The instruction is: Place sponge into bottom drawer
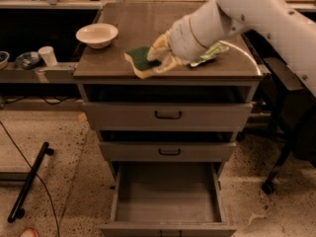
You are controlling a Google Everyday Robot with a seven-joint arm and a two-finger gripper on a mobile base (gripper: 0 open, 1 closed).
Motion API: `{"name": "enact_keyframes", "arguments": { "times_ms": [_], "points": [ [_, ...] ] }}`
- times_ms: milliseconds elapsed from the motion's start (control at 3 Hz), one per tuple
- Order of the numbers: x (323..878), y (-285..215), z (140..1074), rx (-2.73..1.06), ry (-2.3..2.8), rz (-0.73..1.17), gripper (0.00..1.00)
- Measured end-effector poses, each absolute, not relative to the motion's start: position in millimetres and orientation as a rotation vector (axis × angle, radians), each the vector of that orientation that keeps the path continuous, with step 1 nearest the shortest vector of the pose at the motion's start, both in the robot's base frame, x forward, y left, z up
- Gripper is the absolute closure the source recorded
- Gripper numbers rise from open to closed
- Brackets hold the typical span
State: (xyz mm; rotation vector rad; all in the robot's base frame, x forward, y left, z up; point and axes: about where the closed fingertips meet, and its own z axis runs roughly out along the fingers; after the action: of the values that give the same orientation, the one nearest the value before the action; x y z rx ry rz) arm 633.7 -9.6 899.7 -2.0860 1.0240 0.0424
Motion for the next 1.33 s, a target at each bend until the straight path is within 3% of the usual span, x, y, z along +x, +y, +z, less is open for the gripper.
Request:
{"name": "enact_keyframes", "arguments": {
  "times_ms": [333,1333],
  "points": [
    [590.9,-26.4,880.3,-2.166,0.963,0.037,1.00],
    [589.6,-25.9,875.5,-2.184,0.944,0.047,1.00]
  ]
}}
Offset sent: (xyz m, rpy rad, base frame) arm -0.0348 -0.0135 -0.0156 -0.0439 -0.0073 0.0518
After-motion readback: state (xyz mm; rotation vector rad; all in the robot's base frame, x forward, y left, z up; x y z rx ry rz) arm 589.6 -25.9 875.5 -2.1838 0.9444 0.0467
